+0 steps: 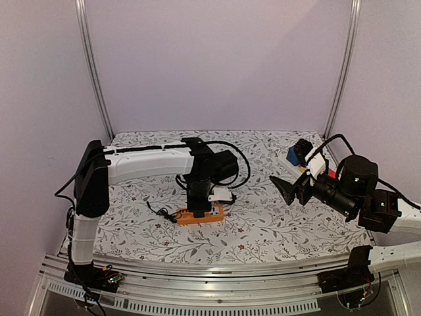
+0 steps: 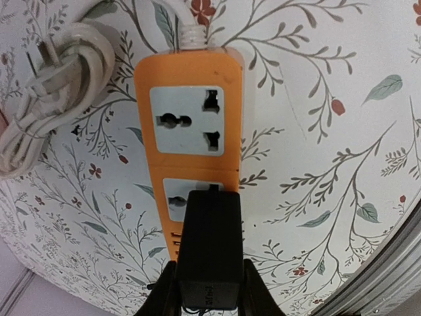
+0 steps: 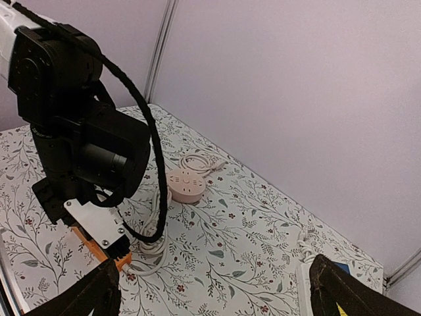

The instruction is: Insert the plug

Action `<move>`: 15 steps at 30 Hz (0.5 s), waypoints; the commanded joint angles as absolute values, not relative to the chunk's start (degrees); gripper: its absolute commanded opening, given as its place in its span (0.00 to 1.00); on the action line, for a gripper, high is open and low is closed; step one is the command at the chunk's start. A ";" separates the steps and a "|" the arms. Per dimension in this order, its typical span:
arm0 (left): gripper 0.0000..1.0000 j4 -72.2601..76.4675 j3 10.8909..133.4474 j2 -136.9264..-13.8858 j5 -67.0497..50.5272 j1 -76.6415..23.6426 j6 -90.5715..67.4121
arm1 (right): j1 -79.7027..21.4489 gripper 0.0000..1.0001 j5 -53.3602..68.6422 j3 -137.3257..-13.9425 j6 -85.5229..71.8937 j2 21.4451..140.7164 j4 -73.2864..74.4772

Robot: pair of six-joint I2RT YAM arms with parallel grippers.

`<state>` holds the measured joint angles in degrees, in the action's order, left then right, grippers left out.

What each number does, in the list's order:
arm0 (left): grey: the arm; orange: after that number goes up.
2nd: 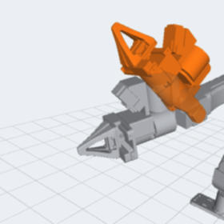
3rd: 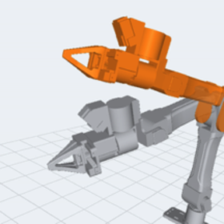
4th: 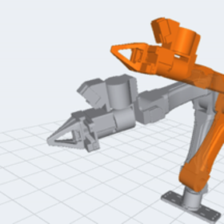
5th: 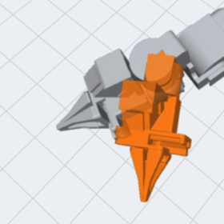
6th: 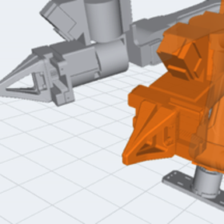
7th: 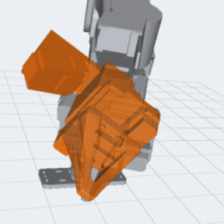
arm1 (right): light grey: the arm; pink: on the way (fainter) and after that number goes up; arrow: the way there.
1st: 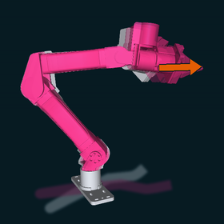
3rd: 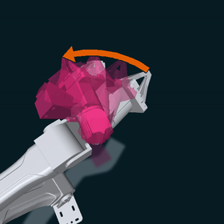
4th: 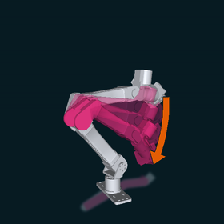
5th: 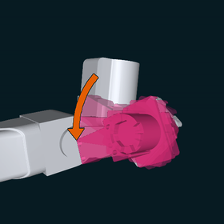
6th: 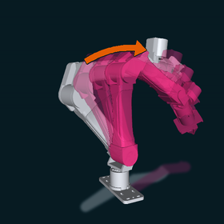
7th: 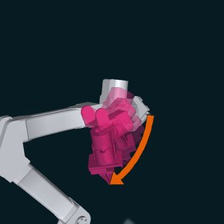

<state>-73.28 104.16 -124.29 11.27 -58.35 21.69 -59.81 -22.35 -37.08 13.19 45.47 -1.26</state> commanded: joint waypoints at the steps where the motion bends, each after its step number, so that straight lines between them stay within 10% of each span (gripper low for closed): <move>1: 0.00 -76.97 94.49 -137.80 3.18 -57.74 24.09 | -59.48 0.99 -22.72 -37.42 13.33 44.86 -0.83; 15: 0.00 -78.24 91.46 -140.27 1.17 -56.61 28.89 | -59.50 0.99 -22.68 -37.75 12.13 45.11 -0.49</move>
<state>-72.51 103.57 -124.11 9.74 -57.58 25.21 -59.81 -22.37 -37.08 12.93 45.45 -1.21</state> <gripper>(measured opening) 0.231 0.988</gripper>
